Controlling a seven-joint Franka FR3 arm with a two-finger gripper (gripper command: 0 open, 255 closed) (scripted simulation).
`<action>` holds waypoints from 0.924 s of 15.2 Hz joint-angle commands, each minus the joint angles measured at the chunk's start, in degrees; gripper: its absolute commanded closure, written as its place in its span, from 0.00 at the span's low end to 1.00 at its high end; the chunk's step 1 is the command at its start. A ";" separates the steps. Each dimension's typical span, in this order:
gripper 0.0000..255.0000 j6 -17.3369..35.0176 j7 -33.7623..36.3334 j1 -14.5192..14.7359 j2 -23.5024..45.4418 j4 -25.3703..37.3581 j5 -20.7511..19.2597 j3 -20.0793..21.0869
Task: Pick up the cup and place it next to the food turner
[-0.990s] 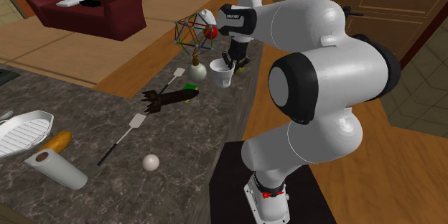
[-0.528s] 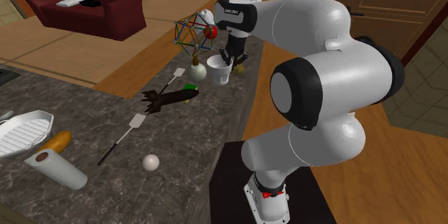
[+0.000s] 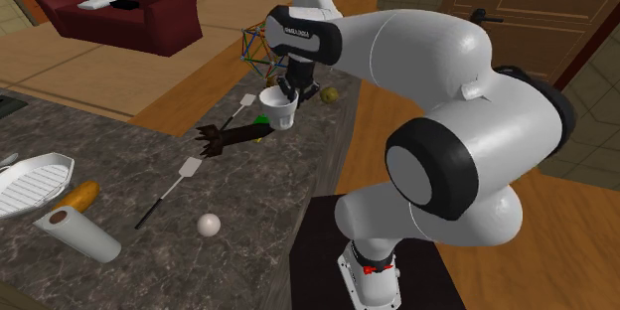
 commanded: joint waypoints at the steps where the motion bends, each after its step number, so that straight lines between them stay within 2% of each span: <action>1: 1.00 0.22 2.51 1.16 -1.57 -1.26 1.14 1.96; 7: 1.00 0.68 10.63 4.58 -3.64 -1.89 4.57 8.57; 14: 1.00 1.80 20.52 7.78 -2.95 0.34 7.87 16.96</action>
